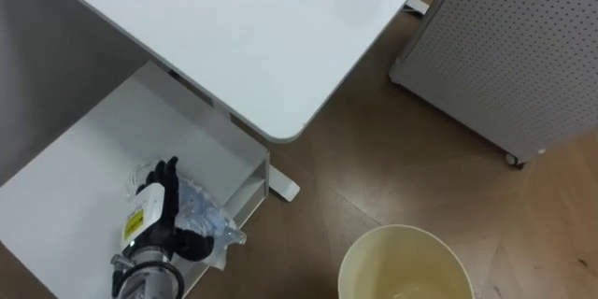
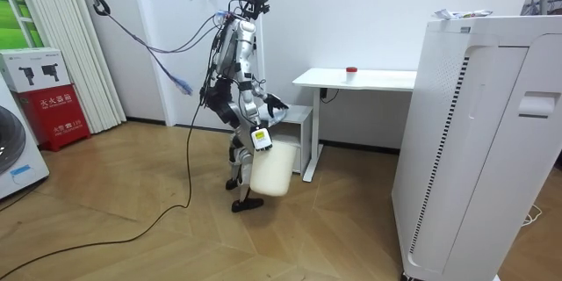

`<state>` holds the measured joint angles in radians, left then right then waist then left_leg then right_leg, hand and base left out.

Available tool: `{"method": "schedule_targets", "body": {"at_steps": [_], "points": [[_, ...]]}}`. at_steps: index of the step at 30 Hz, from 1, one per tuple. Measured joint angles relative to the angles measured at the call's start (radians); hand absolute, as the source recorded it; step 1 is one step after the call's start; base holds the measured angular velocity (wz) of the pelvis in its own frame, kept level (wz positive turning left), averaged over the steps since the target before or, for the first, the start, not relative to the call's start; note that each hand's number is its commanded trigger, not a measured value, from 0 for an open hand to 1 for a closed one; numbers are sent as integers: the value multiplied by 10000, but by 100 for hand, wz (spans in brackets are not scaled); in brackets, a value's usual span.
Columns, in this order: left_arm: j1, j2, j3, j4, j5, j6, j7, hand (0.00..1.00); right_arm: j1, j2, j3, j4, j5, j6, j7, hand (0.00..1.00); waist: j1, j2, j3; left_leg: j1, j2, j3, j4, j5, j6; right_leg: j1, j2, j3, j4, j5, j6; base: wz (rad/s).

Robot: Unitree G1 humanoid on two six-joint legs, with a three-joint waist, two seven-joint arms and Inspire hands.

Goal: Pick garbage

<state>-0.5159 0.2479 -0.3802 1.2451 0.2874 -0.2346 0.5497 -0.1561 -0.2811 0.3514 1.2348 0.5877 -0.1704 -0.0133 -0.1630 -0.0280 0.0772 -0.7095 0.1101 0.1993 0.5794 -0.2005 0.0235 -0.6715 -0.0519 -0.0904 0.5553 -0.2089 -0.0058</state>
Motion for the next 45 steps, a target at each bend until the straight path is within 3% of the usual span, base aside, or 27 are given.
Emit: {"method": "schedule_targets", "body": {"at_steps": [1, 2, 3, 7, 13, 23, 32, 37, 42, 45], "points": [[-2, 30, 1, 70, -2, 72, -110, 59, 2, 0, 0, -75, -4, 40, -70, 100, -3, 0, 0, 0, 0, 1, 0, 0, 0, 0, 0, 2, -5, 0, 0, 0], [-2, 40, -10, 102, -4, 98, -154, 95, 2, -1, 0, -131, -4, 79, -105, 100, -6, 0, 0, 2, -3, 0, -9, 0, 0, 0, 0, 2, -6, 0, 0, 0], [11, 35, -72, 160, -4, 151, -196, 100, 2, 3, 25, -202, -6, 97, -174, 100, -3, 0, 0, 17, -9, 2, -37, 1, 0, 6, -1, 9, -14, 0, 0, 0], [189, -19, -121, 309, 5, 233, -168, 100, 15, 4, 84, -318, -6, 121, -188, 100, 37, 2, -4, 94, -29, 85, -189, 19, -18, 9, -23, 50, -104, 16, -12, -5], [96, 298, -44, 313, 1, 330, -169, 100, 10, 10, 95, -321, -7, 192, -189, 100, 26, -5, -34, 350, -199, 154, -651, 206, -28, 91, -145, 59, -234, 50, -23, 2], [115, 250, -68, 288, -162, 539, -506, 100, 10, 35, 210, -329, -23, 247, -200, 100, -7, -50, -59, 603, -217, 187, -788, 220, -28, 363, -163, 18, -411, 51, -19, 0], [367, -267, -62, 19, -1014, 286, -1150, 100, -255, 351, 211, -351, -837, 158, -391, 100, 31, -85, -53, 729, -161, 153, -774, 238, -12, 602, -83, 37, -674, 195, 27, -2], [961, -1011, -307, -1400, -1587, 122, -2097, 100, -406, 705, 524, -485, -908, -52, -268, 100, 70, -92, -57, 674, -203, 185, -838, 264, 29, 537, -157, 66, -730, 284, 84, -1], [1261, -1789, -1098, -1701, -1789, -86, -3015, 100, -445, 1078, 754, -714, -910, -227, 144, 100, 207, -175, -109, 692, -207, 320, -952, 310, 83, 419, -177, 142, -691, 295, 97, -5], [1472, -2056, -1460, -1967, -1804, -134, -3669, 100, -453, 1297, 934, -724, -1269, -261, 304, 100, 260, -249, -152, 709, -197, 408, -963, 311, 83, 402, -171, 136, -707, 306, 80, -8]]}}
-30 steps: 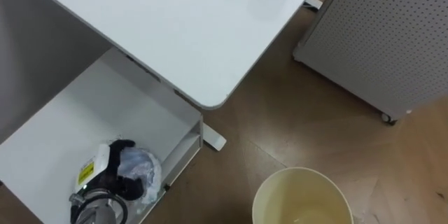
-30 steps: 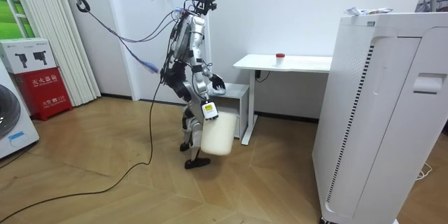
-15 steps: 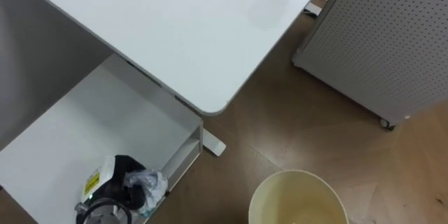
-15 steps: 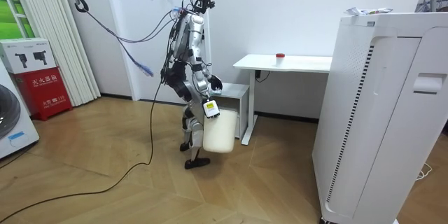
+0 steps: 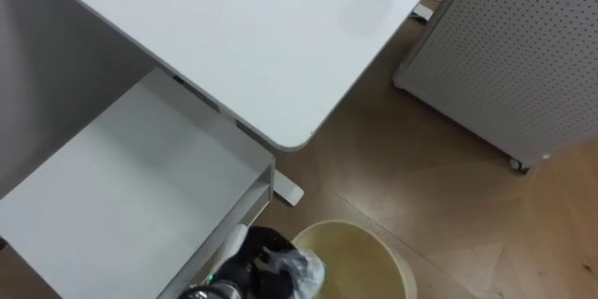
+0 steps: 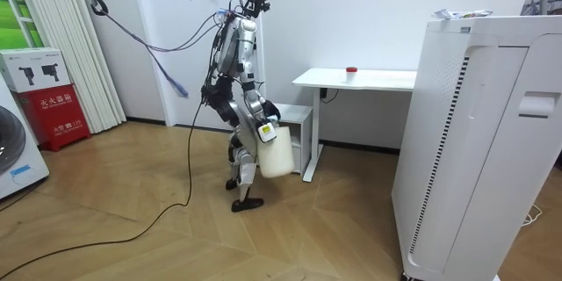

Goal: Pick garbage

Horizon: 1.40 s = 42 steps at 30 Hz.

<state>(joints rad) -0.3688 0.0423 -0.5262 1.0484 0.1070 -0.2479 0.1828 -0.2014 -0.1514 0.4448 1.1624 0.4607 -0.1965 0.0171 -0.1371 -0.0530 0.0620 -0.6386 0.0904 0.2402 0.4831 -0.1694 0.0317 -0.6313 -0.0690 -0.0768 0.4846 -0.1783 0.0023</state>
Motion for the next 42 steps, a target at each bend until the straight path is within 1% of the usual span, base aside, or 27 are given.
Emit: {"method": "schedule_targets", "body": {"at_steps": [3, 5, 6, 7, 8, 10, 15, 17, 24, 26, 29, 32, 33, 35, 36, 37, 39, 40, 41, 42], "points": [[12, -164, -312, -67, -191, -29, -578, 100, -25, 183, 73, -23, -252, -23, 153, 100, 0, -121, -38, 70, -14, 34, -53, 8, -9, 6, -12, 21, -4, 4, -1, -5], [12, -245, -369, -67, -214, -31, -875, 100, -68, 241, 147, 14, -311, -10, 269, 100, 0, -178, -71, 72, -11, 37, -49, 10, -7, 14, -10, 21, -10, 19, 1, -2], [24, -282, -421, -72, -233, -31, -1051, 73, -71, 261, 176, 22, -313, 16, 343, 100, 15, -211, -90, 72, -6, 35, -42, 11, -6, 25, -5, 15, -19, 24, 2, 0], [52, -290, -472, -123, -270, -31, -1198, 51, -80, 286, 249, 20, -312, 17, 411, 100, 34, -230, -92, 70, 7, 32, -26, 11, -5, 42, 6, 9, -41, 41, 2, 0], [78, -290, -472, -177, -270, -31, -1268, 0, -94, 296, 258, 23, -313, 20, 444, 100, 36, -233, -91, 67, 8, 31, -23, 11, -5, 44, 7, 7, -47, 47, 4, 0], [163, -308, -478, -323, -262, -31, -1439, 0, -136, 307, 336, 25, -379, 21, 518, 100, 45, -232, -91, 44, 13, 26, -13, 11, -5, 49, 8, -12, -89, 69, 7, 0], [201, -302, -490, -415, -252, -30, -1556, 0, -138, 313, 343, 48, -442, 23, 589, 100, 63, -227, -88, -19, 31, 3, -24, 11, -3, 92, 24, -84, -262, 139, 20, 0], [344, -296, -490, -629, -253, -30, -1556, 0, -140, 311, 329, 51, -446, 23, 588, 100, 77, -216, -86, -62, 41, -16, -37, 11, -3, 88, 41, -104, -350, 182, 26, 0], [593, -248, -518, -649, -233, -29, -1575, 0, -135, 310, 39, 147, -729, 16, 609, 100, 75, -216, -86, -49, 19, -5, -151, 11, -3, 41, 15, -132, -317, 193, 19, -1], [602, -218, -554, -635, -176, -29, -1575, 0, -138, 309, 44, 158, -717, 18, 607, 100, 76, -216, -86, 7, 12, 19, -167, 11, -3, 64, 10, -119, -277, 193, 18, -3], [696, -85, -744, -633, -95, -30, -1568, 0, -143, 319, 40, 228, -719, 29, 639, 100, 74, -205, -77, 251, 5, 93, -237, 11, -3, 221, 2, -82, -244, 192, 18, -5], [796, -49, -760, -635, 296, -29, -1558, 0, -146, 304, -45, 267, -720, 31, 667, 100, 77, -176, -60, 416, 3, 122, -258, 10, -3, 361, 1, -75, -343, 191, 20, -5], [799, -44, -763, -635, 433, -29, -1566, 0, -146, 305, -84, 293, -702, 32, 691, 100, 79, -158, -50, 441, 14, 119, -251, 10, -5, 412, 12, -80, -378, 190, 20, 0], [822, -43, -794, -637, 591, -30, -1580, 0, -138, 305, -126, 394, -680, 29, 714, 100, 85, -81, -1, 627, 27, 119, -245, -1, 3, 621, 34, -49, -440, 208, 38, 0], [835, -37, -829, -649, 627, -30, -1658, 0, -117, 274, -178, 442, -678, 29, 716, 100, 96, 36, 20, 777, 45, 118, -242, -29, 8, 818, 52, -48, -547, 238, 52, -7], [839, 31, -864, -742, 627, -31, -1732, 0, -110, 220, -239, 474, -671, 29, 743, 100, 98, 138, 57, 909, 42, 126, -234, -83, 7, 936, 41, -41, -547, 237, 56, -9], [858, 209, -970, -879, 624, -57, -1783, 0, -120, 217, -380, 566, -634, 27, 850, 100, 92, 256, 43, 1072, 34, 208, -262, -100, 16, 1041, 33, 22, -548, 234, 63, -11], [864, 296, -990, -879, 626, -72, -1848, 0, -97, 201, -422, 624, -629, 27, 894, 100, 83, 305, 22, 1198, 20, 264, -297, -103, 20, 1113, 29, 93, -526, 230, 71, -12], [863, 347, -996, -879, 625, -91, -1864, 0, -96, 200, -445, 643, -627, 27, 920, 100, 89, 310, 22, 1272, 13, 313, -341, -103, 20, 1138, 22, 136, -519, 229, 73, -15], [858, 463, -1059, -879, 624, -123, -1910, 0, -131, 198, -445, 783, -587, 17, 964, 100, 67, 341, 25, 1411, 5, 368, -397, -102, 20, 1221, 23, 207, -534, 229, 76, -13]]}}
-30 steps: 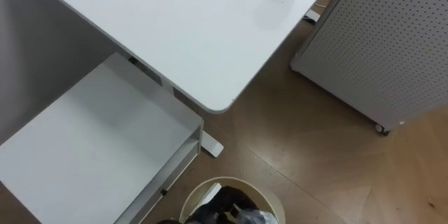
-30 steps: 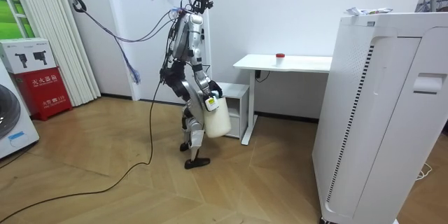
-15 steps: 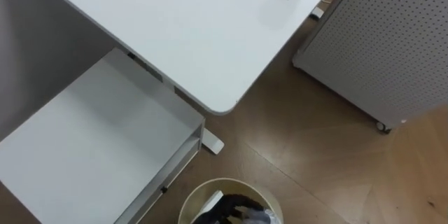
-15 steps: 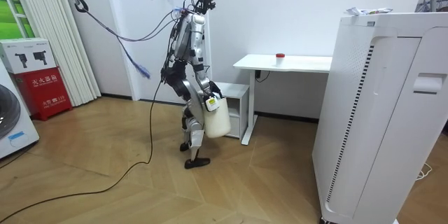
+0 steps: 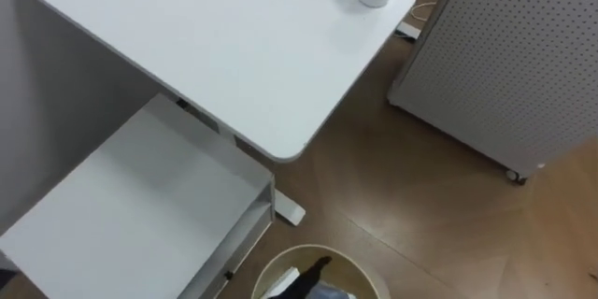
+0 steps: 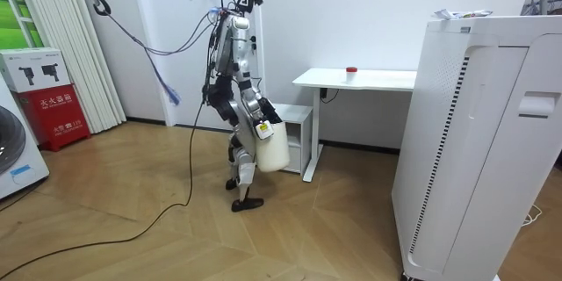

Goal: Pick garbage

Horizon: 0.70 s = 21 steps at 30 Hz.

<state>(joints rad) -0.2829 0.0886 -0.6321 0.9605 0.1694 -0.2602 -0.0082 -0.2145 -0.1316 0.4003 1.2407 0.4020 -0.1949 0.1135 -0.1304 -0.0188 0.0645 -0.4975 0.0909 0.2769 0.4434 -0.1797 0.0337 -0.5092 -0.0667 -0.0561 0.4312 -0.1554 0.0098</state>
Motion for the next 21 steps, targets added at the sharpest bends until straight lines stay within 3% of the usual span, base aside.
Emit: {"method": "schedule_targets", "body": {"at_steps": [5, 6, 9, 11, 13, 16, 17, 19, 21], "points": [[61, 246, 21, -782, 631, -29, -145, 0, 104, -160, -294, 297, 33, 0, 160, 100, -8, 190, -34, 664, 12, 226, -25, -171, -3, 534, 43, 257, -35, -36, 63, -16], [44, 258, 25, -980, 662, -83, -143, 0, 151, -285, -308, 266, 35, 1, 201, 100, -26, 265, -75, 840, 1, 307, -24, -240, 7, 658, 40, 349, -28, -57, 98, -30], [354, 341, 227, -1549, 796, -134, -169, 0, 538, -412, -787, 89, 34, -1, 212, 100, -12, 294, -126, 1680, 0, 833, -221, -405, -4, 1046, 31, 611, -25, -94, 159, -52], [661, 389, 643, -1787, 998, -161, -227, 0, 768, -450, -1128, 21, -2, 3, 346, 100, 59, 242, -193, 2184, 51, 1239, -294, -584, -48, 1194, -54, 402, 37, -86, 153, -91], [909, 492, 1138, -1930, 1116, -161, -261, 0, 919, -552, -1316, -1, 58, -2, 526, 100, 127, 186, -272, 2737, 52, 1319, -279, -849, -113, 1448, -302, -426, 124, 16, 55, -104], [1214, 647, 1544, -2359, 1262, -243, -259, 0, 1214, -622, -1607, 67, 290, -3, 615, 100, 183, 91, -351, 3429, 118, 1308, -289, -1168, -212, 1915, -432, -1164, 133, 64, -24, -76], [1253, 653, 1608, -2414, 1324, -272, -256, 0, 1288, -634, -1692, 79, 302, -3, 617, 100, 144, 76, -363, 3575, 192, 1318, -293, -1223, -237, 2080, -404, -1212, 87, 65, -26, -29], [1441, 824, 1627, -2792, 1376, -354, -229, 0, 1508, -642, -2017, 80, 245, 4, 620, 100, 9, -72, -479, 3964, 287, 1392, -327, -1340, -275, 2459, -376, -1386, -77, 52, -10, -13], [1572, 883, 1624, -3007, 1382, -384, -225, 0, 1583, -677, -2061, 71, 226, 4, 616, 100, 17, -185, -538, 4173, 335, 1541, -354, -1379, -306, 2598, -350, -1410, -133, 54, -12, -21]]}}
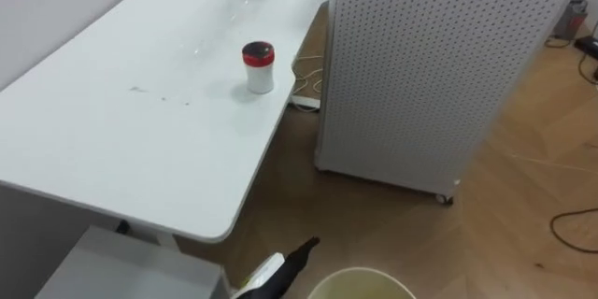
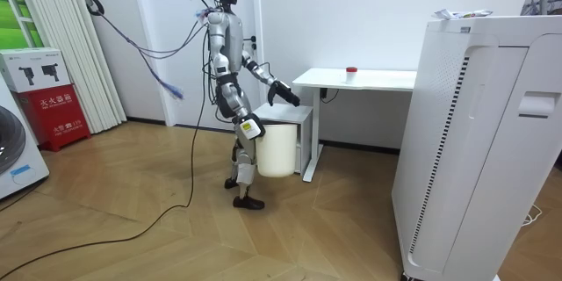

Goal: Pick garbage

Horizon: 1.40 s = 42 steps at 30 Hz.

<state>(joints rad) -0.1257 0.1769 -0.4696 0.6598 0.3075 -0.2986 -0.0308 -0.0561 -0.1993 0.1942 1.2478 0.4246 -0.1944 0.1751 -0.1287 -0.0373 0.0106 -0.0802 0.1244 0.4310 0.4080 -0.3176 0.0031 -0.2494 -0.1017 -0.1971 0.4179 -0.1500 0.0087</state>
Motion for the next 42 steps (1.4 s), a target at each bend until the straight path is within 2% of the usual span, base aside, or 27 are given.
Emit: {"method": "schedule_targets", "body": {"at_steps": [3, 7, 11, 18, 21, 23, 25, 27, 31, 33, 42], "points": [[141, 81, -19, -147, 4, 0, -7, 0, 90, 0, 1, 15, 26, 1, -79, 100, -14, -33, 1, 460, -20, 32, -236, 0, -12, 414, 16, -74, -109, 7, 22, -6], [283, 218, -37, -1111, -26, 4, -9, 0, 213, -46, -3, 60, 18, -8, -118, 100, -55, 107, 58, 887, -56, 0, -577, 21, -47, 892, 47, -219, -437, 4, 84, 5], [383, 418, -38, -2107, -84, 0, -7, 0, 263, -61, 0, 55, 34, -9, -110, 100, -53, 193, 30, 1214, -135, -11, -882, 82, -120, 1167, 122, -193, -637, 15, 129, 0], [568, 495, 182, -3495, -128, -1, 267, 0, 270, -153, -35, -3, -373, -10, -75, 100, -39, 244, 28, 1346, -10, -137, -874, 102, -147, 1334, 301, -269, -885, 20, 117, -8], [855, 496, 481, -4216, -142, 1, 421, 0, 273, -152, -92, -32, -399, -10, 22, 100, -3, 252, 26, 1469, 17, -499, -872, 110, -162, 1449, 411, -257, -925, -6, 56, -15], [1013, 480, 851, -5006, -145, -65, 511, 0, 278, -173, -230, -36, -470, -13, 34, 100, 192, 258, 37, 1530, -66, -795, -932, 126, -191, 1406, 485, -211, -923, -3, 22, -30], [1052, 398, 1406, -5463, -217, -368, 912, 0, 287, -224, -220, -24, -535, -13, 62, 100, 530, 272, 30, 1818, -147, -1551, -1220, 177, -278, 1415, 649, 48, -908, 24, -71, -50], [1200, 364, 1858, -5559, -217, -588, 1193, 0, 286, -223, -221, -29, -569, -19, 85, 100, 585, 282, 19, 1884, -158, -1937, -1388, 181, -287, 1449, 716, 39, -922, 31, -116, -20], [1804, 352, 2370, -5837, -198, -674, 1813, 0, 462, -291, -232, -32, -567, -44, 85, 100, 677, 212, 27, 1908, -142, -1972, -1619, 257, -421, 1429, 825, 41, -1167, 109, -199, 1], [1807, 344, 2456, -5840, -200, -697, 2071, 0, 504, -290, -222, -35, -568, -44, 109, 100, 845, 199, 1, 1916, -128, -1985, -1723, 291, -468, 1444, 877, 49, -1326, 216, -211, -2], [1807, 363, 2706, -5896, -228, -704, 3085, 0, 622, -199, -195, -47, -752, -117, 193, 100, 1001, 209, -33, 1981, -139, -2122, -2021, 355, -481, 1611, 931, 26, -1657, 421, -180, 0]]}}
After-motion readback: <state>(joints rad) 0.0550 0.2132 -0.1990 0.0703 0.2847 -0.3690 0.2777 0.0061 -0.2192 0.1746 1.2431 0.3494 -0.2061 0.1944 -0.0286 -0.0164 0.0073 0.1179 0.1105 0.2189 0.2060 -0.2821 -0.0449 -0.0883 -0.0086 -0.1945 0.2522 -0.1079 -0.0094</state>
